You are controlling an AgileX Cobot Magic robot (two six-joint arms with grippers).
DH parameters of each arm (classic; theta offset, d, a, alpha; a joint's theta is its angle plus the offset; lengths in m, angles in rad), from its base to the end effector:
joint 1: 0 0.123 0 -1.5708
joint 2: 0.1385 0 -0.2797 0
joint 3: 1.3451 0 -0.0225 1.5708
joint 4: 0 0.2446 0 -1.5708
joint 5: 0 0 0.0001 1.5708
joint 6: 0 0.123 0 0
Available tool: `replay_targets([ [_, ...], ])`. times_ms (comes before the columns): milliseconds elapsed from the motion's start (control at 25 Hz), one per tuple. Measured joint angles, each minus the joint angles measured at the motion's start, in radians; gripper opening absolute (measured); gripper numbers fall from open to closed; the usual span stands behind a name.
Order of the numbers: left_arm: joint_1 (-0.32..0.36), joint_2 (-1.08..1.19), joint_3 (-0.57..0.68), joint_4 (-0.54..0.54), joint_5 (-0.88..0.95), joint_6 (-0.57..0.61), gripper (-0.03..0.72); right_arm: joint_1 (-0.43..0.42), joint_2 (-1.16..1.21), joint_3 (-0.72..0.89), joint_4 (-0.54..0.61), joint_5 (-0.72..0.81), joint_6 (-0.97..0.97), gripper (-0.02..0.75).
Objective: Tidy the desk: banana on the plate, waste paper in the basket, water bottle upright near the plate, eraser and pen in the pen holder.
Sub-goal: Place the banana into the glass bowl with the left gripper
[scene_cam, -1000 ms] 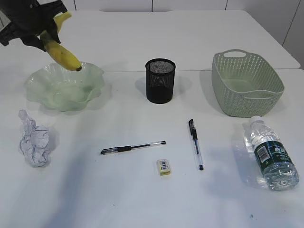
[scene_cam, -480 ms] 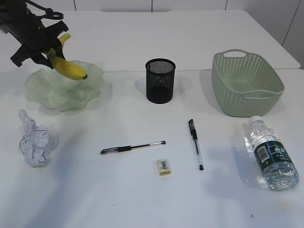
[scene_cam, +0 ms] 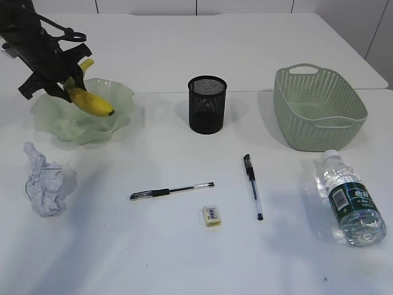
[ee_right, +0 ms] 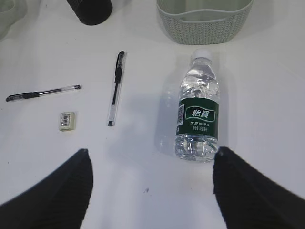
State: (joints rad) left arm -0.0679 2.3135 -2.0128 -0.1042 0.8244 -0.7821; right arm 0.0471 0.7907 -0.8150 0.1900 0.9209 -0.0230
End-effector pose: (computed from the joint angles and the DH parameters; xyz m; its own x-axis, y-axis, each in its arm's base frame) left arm 0.5203 -0.0448 0.1656 -0.6446 -0.7090 -0.2862 -0.5762 0.6965 -0.4276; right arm 0.1567 0.0259 0.3093 -0.7279 0.0575 -0.6832 -0.0840 0.9815 0.1720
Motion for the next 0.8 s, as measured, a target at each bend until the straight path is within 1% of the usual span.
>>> replay_targets([
  [360,0.000,0.030,0.000,0.000,0.000,0.000,0.246,0.000,0.000,0.000,-0.002,0.000,0.000,0.585],
  [600,0.000,0.030,0.000,0.000,0.000,0.002,0.270,0.000,0.000,0.000,-0.002,0.000,0.000,0.585],
  [800,0.000,0.030,0.000,0.000,0.005,0.002,0.276,0.000,0.000,0.000,-0.002,0.000,0.000,0.585],
])
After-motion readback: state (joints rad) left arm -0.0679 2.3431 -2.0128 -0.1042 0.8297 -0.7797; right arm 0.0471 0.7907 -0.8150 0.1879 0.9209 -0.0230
